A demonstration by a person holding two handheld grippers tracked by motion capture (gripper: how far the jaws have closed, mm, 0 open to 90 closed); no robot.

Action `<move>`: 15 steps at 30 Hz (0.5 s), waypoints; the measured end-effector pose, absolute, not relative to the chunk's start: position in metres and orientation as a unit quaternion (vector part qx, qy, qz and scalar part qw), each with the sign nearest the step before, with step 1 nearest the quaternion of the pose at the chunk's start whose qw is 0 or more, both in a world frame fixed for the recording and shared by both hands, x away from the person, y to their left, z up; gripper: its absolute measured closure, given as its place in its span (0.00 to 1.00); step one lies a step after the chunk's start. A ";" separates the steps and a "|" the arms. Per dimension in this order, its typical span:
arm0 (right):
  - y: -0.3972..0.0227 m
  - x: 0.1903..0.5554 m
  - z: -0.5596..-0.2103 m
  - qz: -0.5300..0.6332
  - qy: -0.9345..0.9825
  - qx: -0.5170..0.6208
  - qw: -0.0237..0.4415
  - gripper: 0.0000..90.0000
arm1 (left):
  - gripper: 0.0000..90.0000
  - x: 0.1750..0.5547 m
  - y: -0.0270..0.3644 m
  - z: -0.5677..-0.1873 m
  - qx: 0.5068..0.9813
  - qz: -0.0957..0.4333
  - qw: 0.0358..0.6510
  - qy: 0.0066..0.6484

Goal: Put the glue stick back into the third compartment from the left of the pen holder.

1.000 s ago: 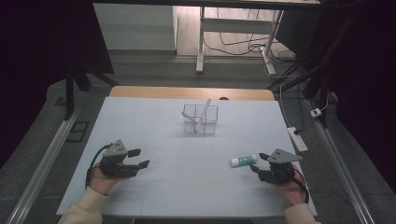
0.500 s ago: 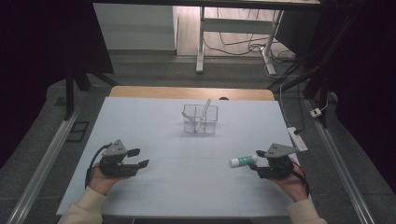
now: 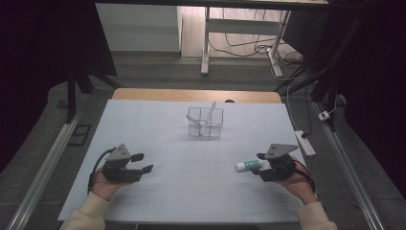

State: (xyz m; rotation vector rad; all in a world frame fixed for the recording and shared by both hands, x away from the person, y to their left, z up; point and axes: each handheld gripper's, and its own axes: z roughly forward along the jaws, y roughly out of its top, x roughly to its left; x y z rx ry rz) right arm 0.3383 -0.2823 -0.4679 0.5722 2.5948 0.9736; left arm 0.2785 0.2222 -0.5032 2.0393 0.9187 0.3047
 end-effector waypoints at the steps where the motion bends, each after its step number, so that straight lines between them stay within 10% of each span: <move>1: -0.280 0.340 -0.467 0.337 0.908 0.195 0.153 0.41 | 0.43 0.279 0.222 -0.503 0.817 0.121 0.428 0.368; 15: -0.251 0.360 -0.456 0.277 0.943 0.146 0.116 0.37 | 0.42 0.279 0.223 -0.503 0.816 0.120 0.427 0.370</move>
